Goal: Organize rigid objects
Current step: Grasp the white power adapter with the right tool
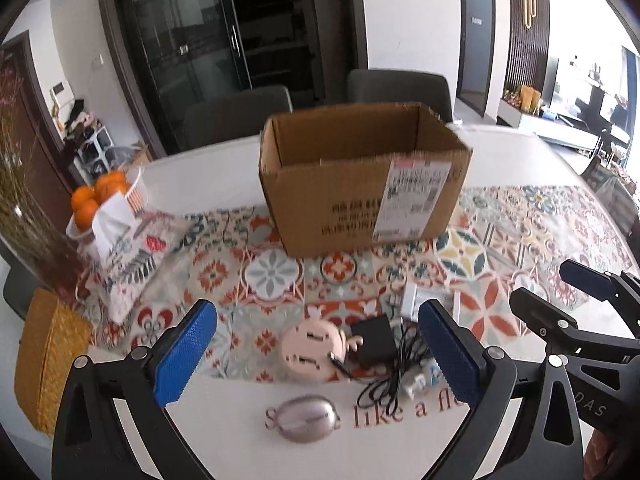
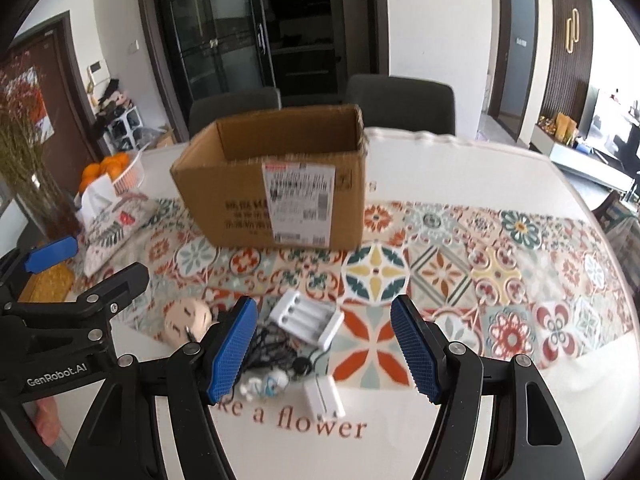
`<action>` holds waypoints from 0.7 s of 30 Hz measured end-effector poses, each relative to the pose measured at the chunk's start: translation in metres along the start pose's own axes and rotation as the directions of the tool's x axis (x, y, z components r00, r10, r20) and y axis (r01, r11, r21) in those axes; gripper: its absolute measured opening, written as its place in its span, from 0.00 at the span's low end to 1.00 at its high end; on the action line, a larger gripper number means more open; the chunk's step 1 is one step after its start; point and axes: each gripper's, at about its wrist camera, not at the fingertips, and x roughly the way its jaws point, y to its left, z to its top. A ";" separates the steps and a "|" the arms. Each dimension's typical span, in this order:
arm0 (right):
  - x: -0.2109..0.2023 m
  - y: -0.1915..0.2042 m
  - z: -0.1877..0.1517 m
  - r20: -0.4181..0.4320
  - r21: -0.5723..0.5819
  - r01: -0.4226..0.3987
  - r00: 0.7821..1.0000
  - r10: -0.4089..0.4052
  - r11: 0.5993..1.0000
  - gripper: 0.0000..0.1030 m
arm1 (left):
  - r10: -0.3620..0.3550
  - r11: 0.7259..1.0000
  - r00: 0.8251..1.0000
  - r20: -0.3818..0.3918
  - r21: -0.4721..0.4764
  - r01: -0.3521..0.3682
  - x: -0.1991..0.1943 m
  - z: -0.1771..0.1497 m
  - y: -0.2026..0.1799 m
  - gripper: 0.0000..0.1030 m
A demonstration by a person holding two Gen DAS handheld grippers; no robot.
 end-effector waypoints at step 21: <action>0.053 -0.003 -0.064 -0.203 0.005 -0.082 0.976 0.081 0.997 0.57 | 0.006 1.000 0.972 -0.234 -0.012 -0.010 0.048 -0.065 -0.014 0.99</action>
